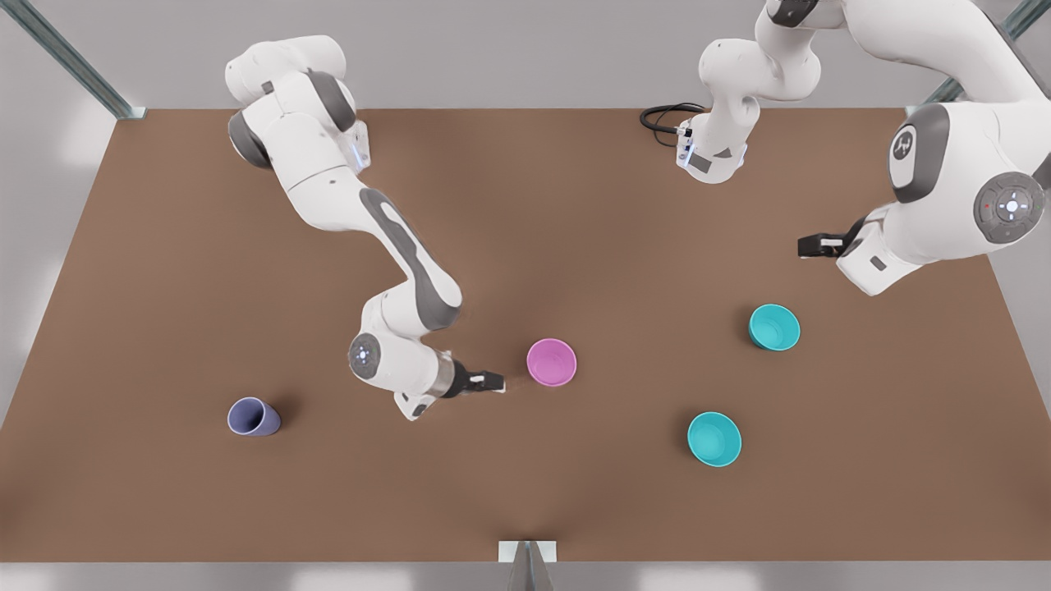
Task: Stack the blue bowl on the pink bowl
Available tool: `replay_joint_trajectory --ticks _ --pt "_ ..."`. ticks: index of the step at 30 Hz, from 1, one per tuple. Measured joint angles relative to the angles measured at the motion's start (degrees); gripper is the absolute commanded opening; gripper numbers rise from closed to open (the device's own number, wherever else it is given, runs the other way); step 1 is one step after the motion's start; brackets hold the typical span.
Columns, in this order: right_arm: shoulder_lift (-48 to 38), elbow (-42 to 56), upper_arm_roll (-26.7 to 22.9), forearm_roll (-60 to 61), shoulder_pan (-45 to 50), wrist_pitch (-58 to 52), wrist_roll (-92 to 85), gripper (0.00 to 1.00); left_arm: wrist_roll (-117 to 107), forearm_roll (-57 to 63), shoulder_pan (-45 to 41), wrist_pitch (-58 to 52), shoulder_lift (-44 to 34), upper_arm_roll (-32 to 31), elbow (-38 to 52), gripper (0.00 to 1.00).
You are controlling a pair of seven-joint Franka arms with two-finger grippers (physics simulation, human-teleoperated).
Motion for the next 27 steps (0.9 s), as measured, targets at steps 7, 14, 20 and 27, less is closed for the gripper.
replay_joint_trajectory --ticks 7,14,20,27 --pt "-11.89 7.72 -0.19 -23.19 -22.83 -35.64 -4.36 1.0 7.73 -9.16 9.15 22.74 5.68 4.32 -24.87 1.0" --pt "-33.46 1.82 0.04 -34.96 -21.13 -57.57 -10.14 1.0 17.68 -14.41 13.05 45.52 10.05 5.02 -34.52 1.0" --pt "-31.81 0.4 -0.39 -35.85 -20.91 -61.85 -12.82 1.0 24.24 -15.74 13.51 53.55 13.16 5.12 -38.35 1.0" --pt "-30.47 0.8 -0.34 -36.31 -21.1 -61.38 -15.01 1.0 29.75 -16.34 13.45 56.75 16.44 4.81 -38.96 0.7"
